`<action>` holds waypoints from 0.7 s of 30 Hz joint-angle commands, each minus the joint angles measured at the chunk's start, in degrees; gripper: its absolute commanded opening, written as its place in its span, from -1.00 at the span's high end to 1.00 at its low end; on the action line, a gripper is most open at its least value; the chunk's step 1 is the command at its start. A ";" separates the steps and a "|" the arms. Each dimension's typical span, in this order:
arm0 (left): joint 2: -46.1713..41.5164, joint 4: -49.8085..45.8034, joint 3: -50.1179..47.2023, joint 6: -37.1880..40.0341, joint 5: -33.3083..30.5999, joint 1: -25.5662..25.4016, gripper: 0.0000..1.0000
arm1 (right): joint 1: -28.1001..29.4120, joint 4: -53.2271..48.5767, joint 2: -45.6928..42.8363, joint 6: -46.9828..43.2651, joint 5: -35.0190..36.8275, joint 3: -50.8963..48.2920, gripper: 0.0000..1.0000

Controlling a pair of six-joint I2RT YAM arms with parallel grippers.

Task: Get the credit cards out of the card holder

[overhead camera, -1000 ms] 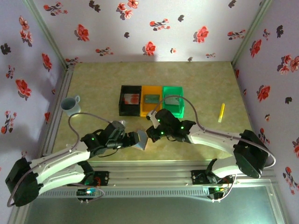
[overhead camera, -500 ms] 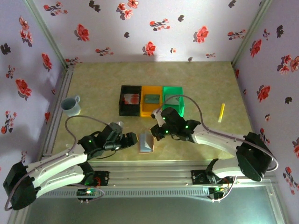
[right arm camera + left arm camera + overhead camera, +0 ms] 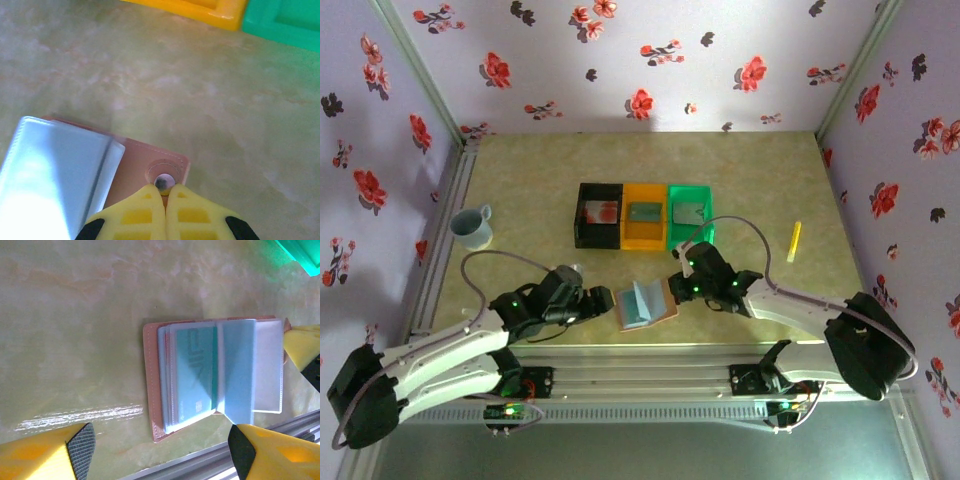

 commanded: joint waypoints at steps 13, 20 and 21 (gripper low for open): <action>9.13 4.01 5.37 2.28 1.34 -0.02 -0.50 | -0.74 8.97 1.30 16.00 15.30 -8.38 1.00; 12.25 3.89 8.14 3.95 1.59 -0.07 -0.51 | -0.74 6.46 -3.28 17.87 18.41 -9.37 0.96; 12.87 3.88 8.47 4.31 1.69 -0.03 -0.51 | -0.78 5.98 -3.87 18.01 18.26 -9.35 0.94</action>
